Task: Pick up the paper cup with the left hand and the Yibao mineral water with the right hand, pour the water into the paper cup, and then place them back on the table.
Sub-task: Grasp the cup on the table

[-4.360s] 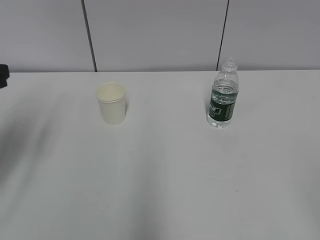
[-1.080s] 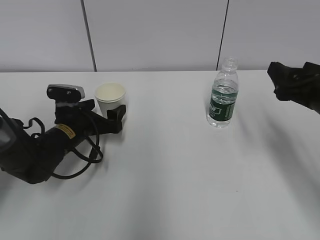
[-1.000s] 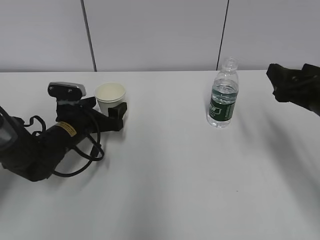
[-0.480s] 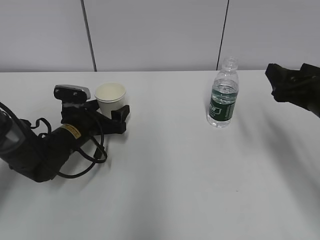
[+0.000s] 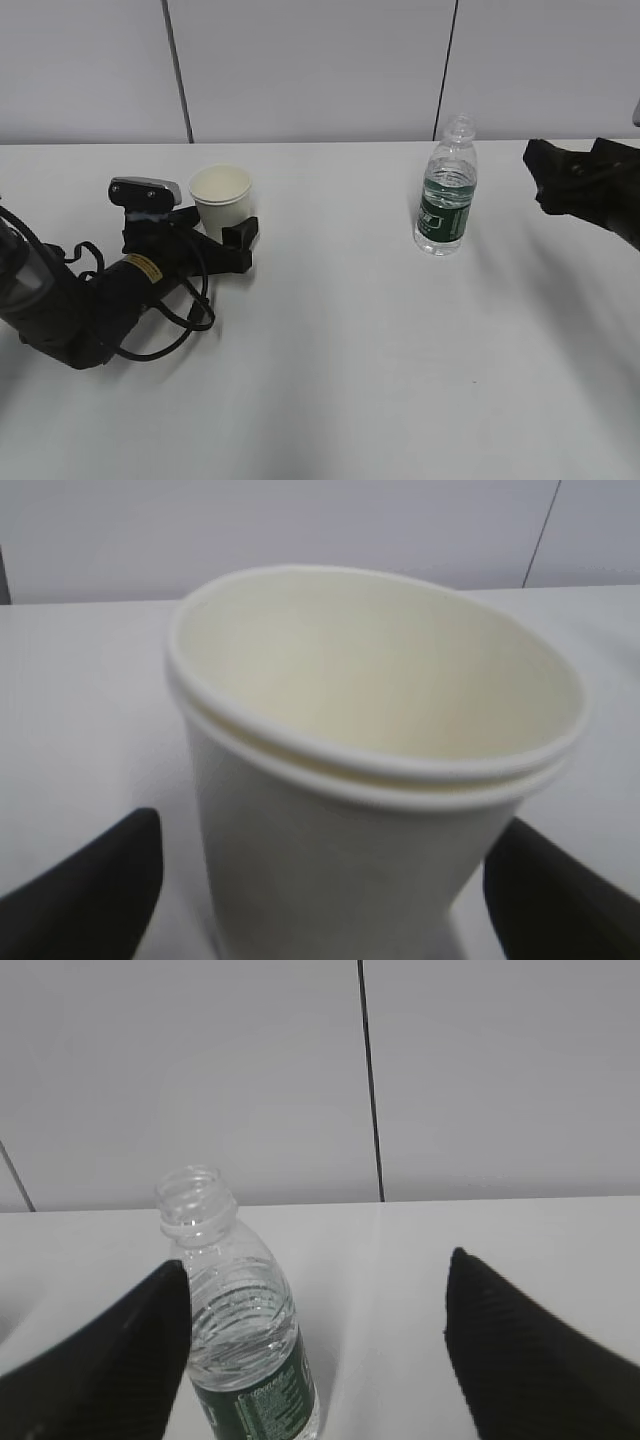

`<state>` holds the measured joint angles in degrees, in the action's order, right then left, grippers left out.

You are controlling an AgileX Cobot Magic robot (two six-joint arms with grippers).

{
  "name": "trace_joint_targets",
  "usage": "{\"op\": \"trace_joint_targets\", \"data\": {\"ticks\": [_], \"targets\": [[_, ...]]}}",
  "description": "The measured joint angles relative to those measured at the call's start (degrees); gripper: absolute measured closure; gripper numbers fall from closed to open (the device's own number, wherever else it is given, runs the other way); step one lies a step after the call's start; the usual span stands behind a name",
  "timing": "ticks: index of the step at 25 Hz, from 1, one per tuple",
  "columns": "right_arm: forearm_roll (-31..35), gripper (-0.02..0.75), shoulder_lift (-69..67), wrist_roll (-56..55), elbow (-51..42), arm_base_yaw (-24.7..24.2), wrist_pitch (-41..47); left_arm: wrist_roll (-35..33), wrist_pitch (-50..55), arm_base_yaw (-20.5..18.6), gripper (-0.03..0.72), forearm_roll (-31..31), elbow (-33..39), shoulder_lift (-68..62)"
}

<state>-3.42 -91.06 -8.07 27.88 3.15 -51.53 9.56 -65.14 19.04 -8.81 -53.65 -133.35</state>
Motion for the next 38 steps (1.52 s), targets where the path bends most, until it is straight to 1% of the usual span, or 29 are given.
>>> {"op": "trace_joint_targets", "data": {"ticks": [7,16,20,24,26,33,38], "targets": [[-3.00,0.153,-3.93,0.00,0.00,0.00,-5.84,0.00,0.00,0.00,0.098,0.04,0.00,-0.17],[-3.91,0.153,-5.99,0.00,0.11,0.00,-7.66,0.00,-0.06,0.00,0.100,0.04,-1.05,-0.20],[-3.91,0.153,-6.34,0.00,0.11,0.00,-7.75,0.00,-0.06,0.00,0.142,0.04,-1.09,-0.20],[-3.91,0.153,-6.34,0.00,0.11,0.00,-7.75,0.00,-0.06,0.00,0.208,0.04,-1.09,-0.20],[-4.06,0.153,-6.34,0.00,0.11,0.00,-7.75,0.00,-0.06,0.00,0.228,0.04,-1.09,-0.20],[-5.37,0.153,-8.04,0.00,0.11,0.00,-8.36,0.00,-0.06,0.00,0.235,0.04,-1.09,-0.20],[-8.52,0.153,-12.85,-0.35,0.11,0.00,-12.91,0.00,-0.06,0.00,0.235,0.04,-1.09,-0.20]]}}
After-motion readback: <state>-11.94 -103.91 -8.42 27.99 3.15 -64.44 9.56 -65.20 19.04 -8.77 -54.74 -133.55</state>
